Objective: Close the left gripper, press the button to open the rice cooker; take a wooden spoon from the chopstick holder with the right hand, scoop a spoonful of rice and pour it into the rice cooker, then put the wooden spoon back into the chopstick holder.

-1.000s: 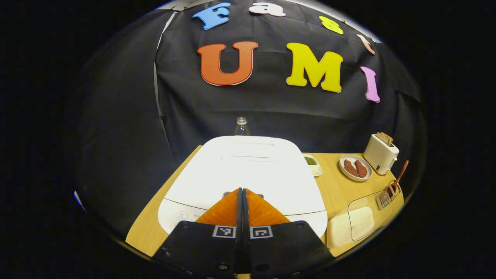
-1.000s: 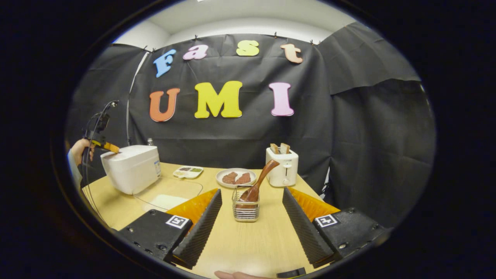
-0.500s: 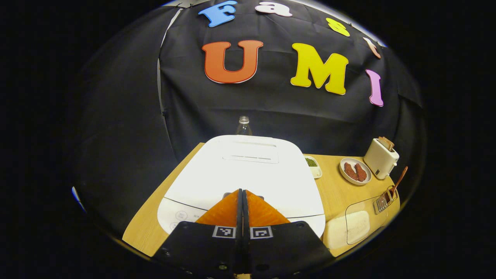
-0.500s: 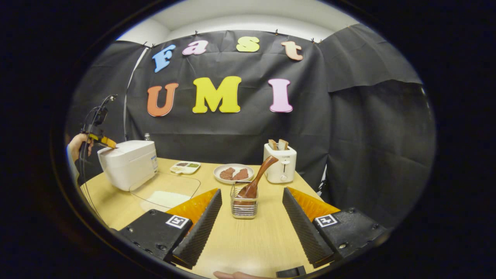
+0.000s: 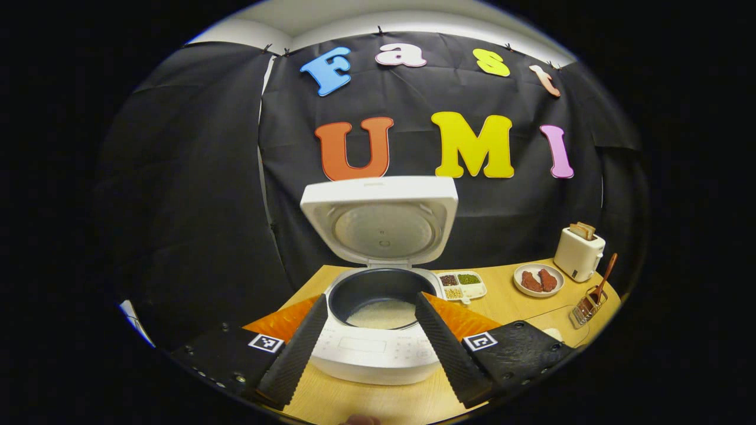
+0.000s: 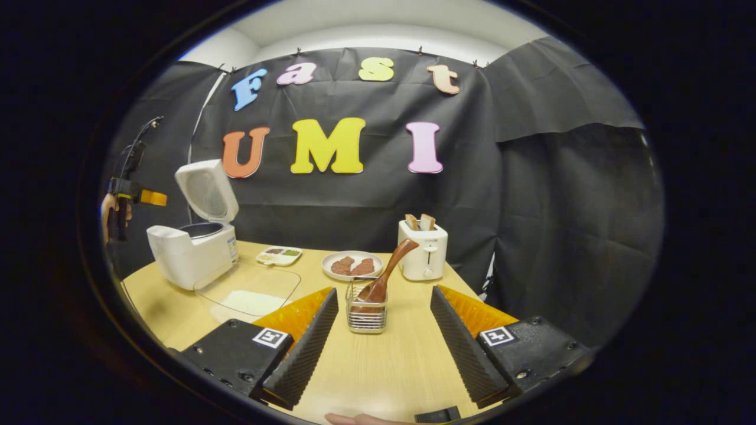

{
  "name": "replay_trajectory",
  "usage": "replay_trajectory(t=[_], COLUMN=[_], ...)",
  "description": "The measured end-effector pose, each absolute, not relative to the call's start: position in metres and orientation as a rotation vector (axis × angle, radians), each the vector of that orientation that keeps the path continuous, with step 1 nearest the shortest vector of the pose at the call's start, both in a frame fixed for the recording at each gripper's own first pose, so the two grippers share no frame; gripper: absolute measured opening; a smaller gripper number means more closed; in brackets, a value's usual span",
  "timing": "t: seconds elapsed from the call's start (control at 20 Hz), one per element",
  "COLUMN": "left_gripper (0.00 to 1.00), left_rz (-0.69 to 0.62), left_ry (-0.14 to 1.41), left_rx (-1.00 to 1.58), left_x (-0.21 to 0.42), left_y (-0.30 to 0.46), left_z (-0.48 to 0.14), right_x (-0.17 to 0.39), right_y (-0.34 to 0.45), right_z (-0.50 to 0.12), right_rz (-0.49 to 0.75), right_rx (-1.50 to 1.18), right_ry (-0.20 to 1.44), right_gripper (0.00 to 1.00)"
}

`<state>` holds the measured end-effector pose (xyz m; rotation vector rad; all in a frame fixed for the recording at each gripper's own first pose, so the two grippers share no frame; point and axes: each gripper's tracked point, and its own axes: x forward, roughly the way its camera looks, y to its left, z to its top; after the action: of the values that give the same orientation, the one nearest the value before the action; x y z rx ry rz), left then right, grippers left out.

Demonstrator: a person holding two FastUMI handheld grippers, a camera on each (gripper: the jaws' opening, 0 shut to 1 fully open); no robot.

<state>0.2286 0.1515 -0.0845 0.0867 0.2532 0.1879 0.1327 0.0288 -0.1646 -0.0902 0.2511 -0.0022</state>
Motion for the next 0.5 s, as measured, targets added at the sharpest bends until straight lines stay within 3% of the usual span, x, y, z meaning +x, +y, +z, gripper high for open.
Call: replay_trajectory(t=[0.1, 0.2, 0.25, 0.3, 0.35, 0.45, 0.5], left_gripper=[0.95, 0.95, 0.95, 0.95, 0.95, 0.95, 0.95], left_rz=[0.180, 0.164, 0.147, 0.137, 0.122, 0.101, 0.094], left_ry=[0.244, 0.230, 0.220, 0.208, 0.196, 0.175, 0.167], left_rx=[0.087, 0.067, 0.051, 0.032, 0.009, -0.032, -0.042], left_x=[0.210, 0.193, 0.184, 0.176, 0.167, 0.151, 0.144], left_y=[0.142, 0.133, 0.127, 0.122, 0.117, 0.110, 0.107], left_z=[-0.087, -0.089, -0.089, -0.088, -0.089, -0.090, -0.091], right_x=[0.143, 0.157, 0.165, 0.173, 0.183, 0.199, 0.208], right_y=[0.028, 0.026, 0.022, 0.018, 0.020, 0.026, 0.024], right_z=[-0.165, -0.166, -0.168, -0.171, -0.171, -0.178, -0.180], right_rz=[0.000, -0.002, -0.022, -0.036, -0.026, 0.002, 0.010], right_rx=[-0.093, -0.107, -0.116, -0.129, -0.141, -0.156, -0.162], right_ry=[0.238, 0.226, 0.228, 0.227, 0.221, 0.227, 0.226], right_gripper=[0.96, 1.00, 0.96, 1.00, 0.96, 1.00, 0.96])
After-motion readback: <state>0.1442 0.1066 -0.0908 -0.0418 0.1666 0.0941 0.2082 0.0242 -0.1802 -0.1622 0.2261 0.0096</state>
